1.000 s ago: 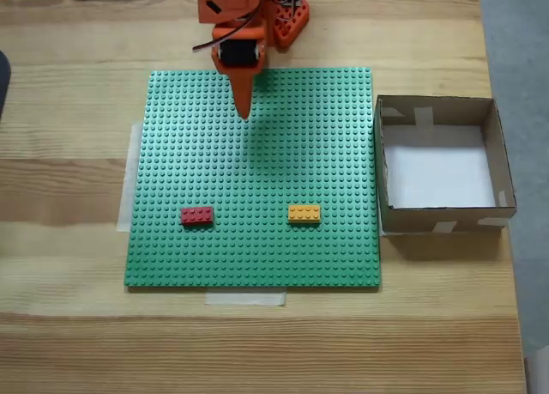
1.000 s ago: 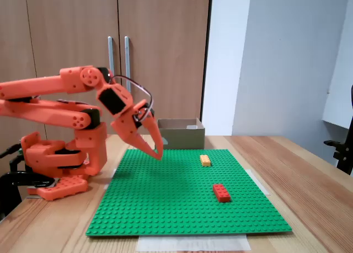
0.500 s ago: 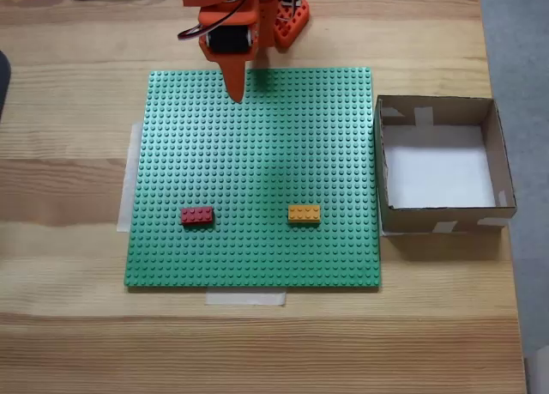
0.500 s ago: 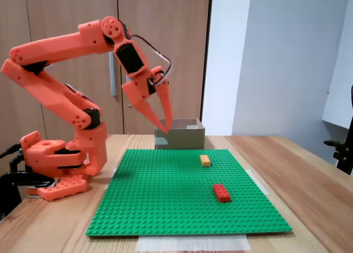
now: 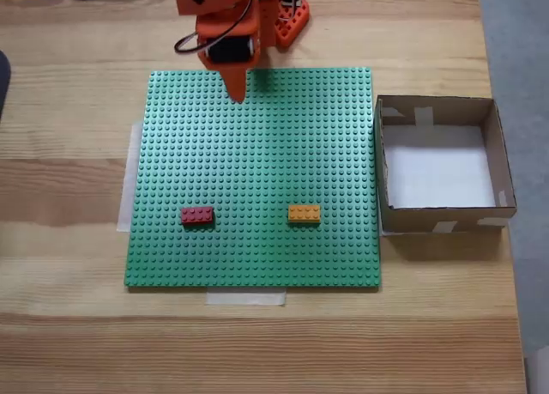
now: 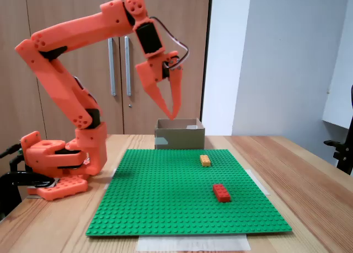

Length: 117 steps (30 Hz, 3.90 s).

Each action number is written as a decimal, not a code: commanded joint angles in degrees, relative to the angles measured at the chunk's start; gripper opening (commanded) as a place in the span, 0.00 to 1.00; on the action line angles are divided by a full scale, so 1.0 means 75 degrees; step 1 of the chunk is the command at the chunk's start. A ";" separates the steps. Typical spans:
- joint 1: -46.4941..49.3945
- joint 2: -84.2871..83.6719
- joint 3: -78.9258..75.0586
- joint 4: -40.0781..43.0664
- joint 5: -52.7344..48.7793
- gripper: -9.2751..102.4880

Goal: Pick the yellow lego block and put it in the box.

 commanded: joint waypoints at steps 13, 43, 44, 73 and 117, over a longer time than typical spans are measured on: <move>-0.0527 -0.1266 -0.0762 -0.0363 0.0164 0.17; -0.1406 -0.3668 -0.1184 -0.1266 0.2145 0.31; -0.1406 -0.3797 -0.1242 -0.1324 0.2203 0.31; -0.1289 -0.5496 -0.1723 -0.2227 0.2695 0.28; -0.1840 -0.6410 -0.2109 -0.2672 0.2637 0.27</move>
